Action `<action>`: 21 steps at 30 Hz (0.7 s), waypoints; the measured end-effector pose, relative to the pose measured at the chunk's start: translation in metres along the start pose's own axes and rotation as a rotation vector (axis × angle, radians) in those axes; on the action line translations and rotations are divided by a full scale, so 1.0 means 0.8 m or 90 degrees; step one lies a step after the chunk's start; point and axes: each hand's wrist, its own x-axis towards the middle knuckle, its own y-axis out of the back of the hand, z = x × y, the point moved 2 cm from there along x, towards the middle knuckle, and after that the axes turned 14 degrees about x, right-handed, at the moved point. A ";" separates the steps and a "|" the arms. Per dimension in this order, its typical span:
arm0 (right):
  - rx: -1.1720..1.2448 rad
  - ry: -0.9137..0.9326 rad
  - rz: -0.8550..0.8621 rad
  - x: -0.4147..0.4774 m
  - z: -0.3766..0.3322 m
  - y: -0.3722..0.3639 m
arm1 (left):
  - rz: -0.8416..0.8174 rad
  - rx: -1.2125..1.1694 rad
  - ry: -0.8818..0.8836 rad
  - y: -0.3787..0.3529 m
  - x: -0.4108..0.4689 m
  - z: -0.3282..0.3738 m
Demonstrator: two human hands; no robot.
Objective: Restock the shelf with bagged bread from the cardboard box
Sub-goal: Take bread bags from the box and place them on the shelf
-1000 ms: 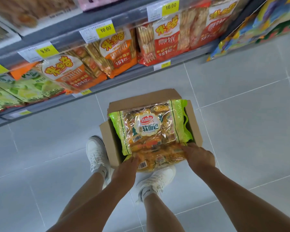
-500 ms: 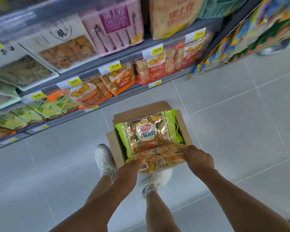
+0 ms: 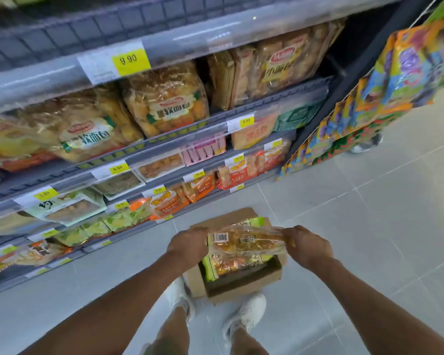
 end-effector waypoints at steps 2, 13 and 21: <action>0.016 0.025 0.014 -0.016 -0.019 0.046 | 0.041 0.040 -0.037 0.055 -0.016 -0.015; 0.288 0.189 0.152 -0.133 -0.097 0.275 | 0.273 -0.303 -0.031 0.306 -0.152 -0.084; 0.502 0.346 0.304 -0.211 -0.156 0.371 | 0.542 -0.593 -0.113 0.429 -0.243 -0.086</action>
